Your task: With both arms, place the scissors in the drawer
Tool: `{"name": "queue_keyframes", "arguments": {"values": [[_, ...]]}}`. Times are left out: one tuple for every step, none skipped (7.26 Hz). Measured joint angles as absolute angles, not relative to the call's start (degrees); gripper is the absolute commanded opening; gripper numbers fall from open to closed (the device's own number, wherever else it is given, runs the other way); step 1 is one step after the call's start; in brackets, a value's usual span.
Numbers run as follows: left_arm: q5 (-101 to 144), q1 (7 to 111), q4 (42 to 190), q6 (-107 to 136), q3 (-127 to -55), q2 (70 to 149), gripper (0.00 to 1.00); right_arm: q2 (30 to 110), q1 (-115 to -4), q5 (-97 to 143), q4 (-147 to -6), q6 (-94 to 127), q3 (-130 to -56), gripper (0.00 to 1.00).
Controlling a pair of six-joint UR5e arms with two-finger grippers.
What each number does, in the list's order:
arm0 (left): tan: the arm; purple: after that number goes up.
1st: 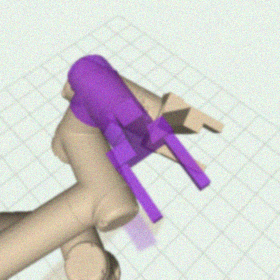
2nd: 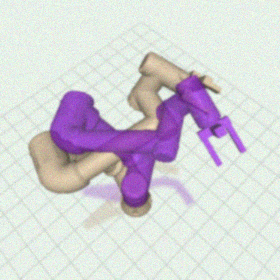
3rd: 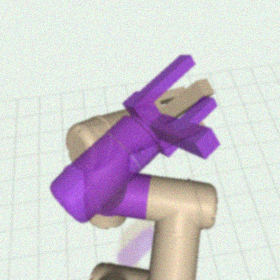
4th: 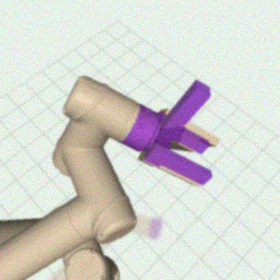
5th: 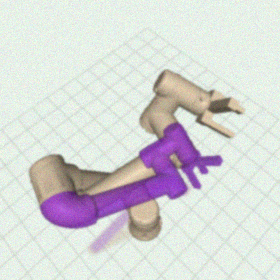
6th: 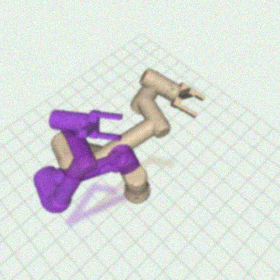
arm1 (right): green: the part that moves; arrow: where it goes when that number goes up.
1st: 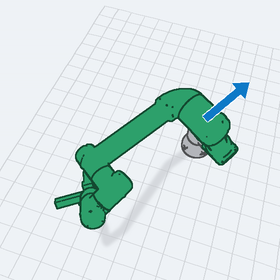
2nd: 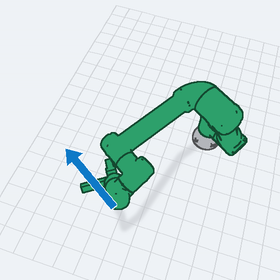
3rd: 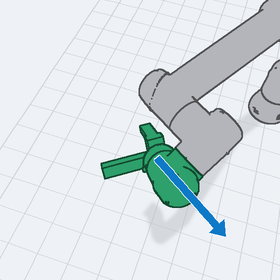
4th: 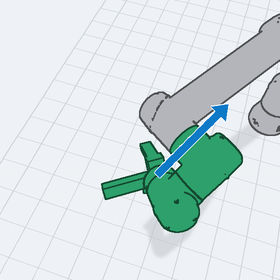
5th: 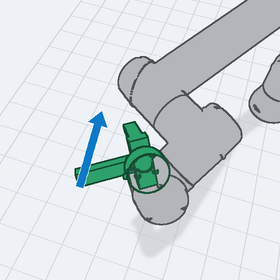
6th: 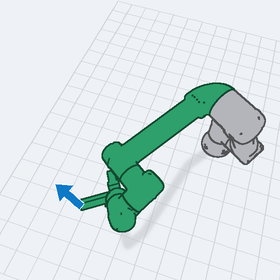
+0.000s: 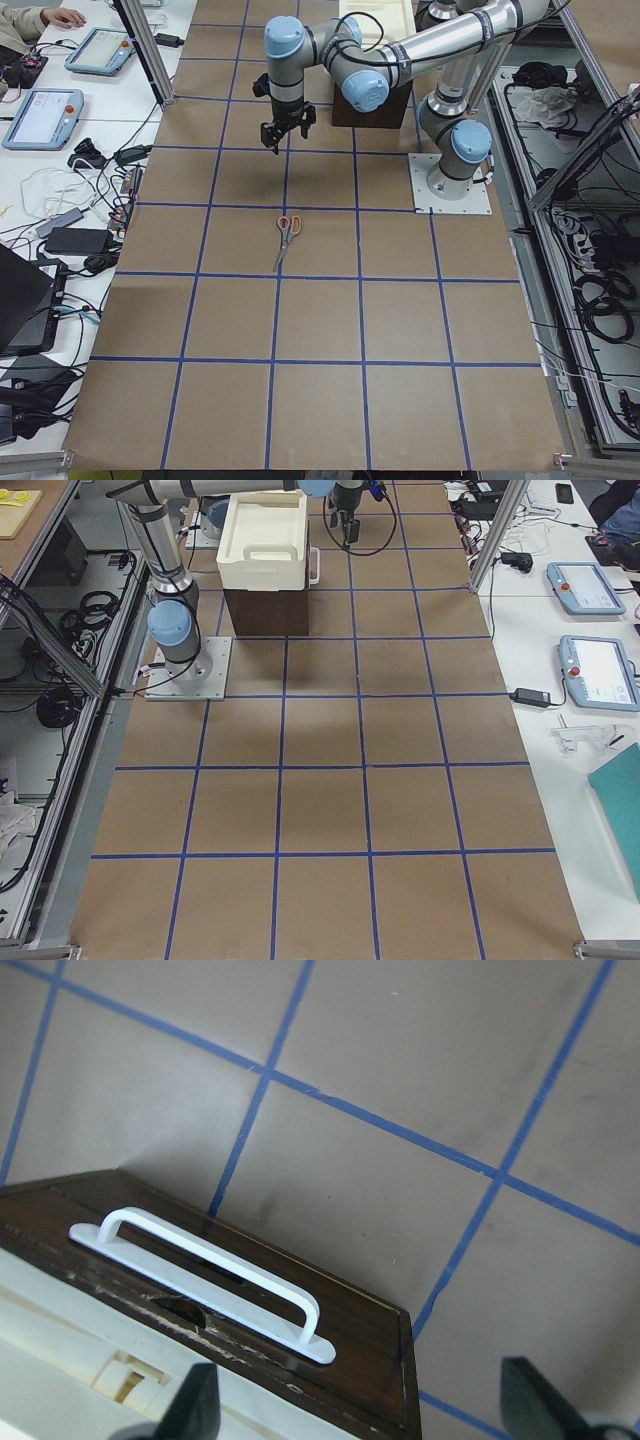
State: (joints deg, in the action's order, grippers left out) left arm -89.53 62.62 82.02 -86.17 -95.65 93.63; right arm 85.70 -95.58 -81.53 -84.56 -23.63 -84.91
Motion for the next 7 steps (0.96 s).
{"name": "queue_keyframes", "arguments": {"values": [[-89.6, 59.3, 81.3, -97.8, -97.0, 95.6, 1.00, 84.1, -96.5, -80.6, -85.4, -33.3, -84.9, 1.00], [-89.7, 56.7, 78.7, -109.3, -98.1, 98.4, 1.00, 82.2, -97.3, -80.4, -88.3, -42.7, -84.9, 1.00], [-89.7, 55.4, 75.2, -120.1, -98.6, 101.6, 1.00, 80.4, -97.7, -80.4, -92.3, -49.8, -85.0, 1.00], [-89.8, 54.9, 71.8, -127.7, -98.7, 105.2, 1.00, 78.8, -97.9, -80.4, -95.1, -56.2, -85.0, 1.00], [-90.3, 54.7, 68.6, -133.1, -98.8, 108.4, 1.00, 77.3, -98.1, -80.5, -96.1, -62.1, -85.2, 1.00], [-90.9, 54.6, 65.7, -137.3, -98.8, 110.9, 1.00, 76.0, -98.9, -80.5, -95.3, -66.6, -85.3, 1.00], [-91.2, 54.5, 62.8, -139.2, -98.8, 113.2, 1.00, 74.4, -100.6, -81.2, -93.5, -70.4, -85.3, 1.00]]}}
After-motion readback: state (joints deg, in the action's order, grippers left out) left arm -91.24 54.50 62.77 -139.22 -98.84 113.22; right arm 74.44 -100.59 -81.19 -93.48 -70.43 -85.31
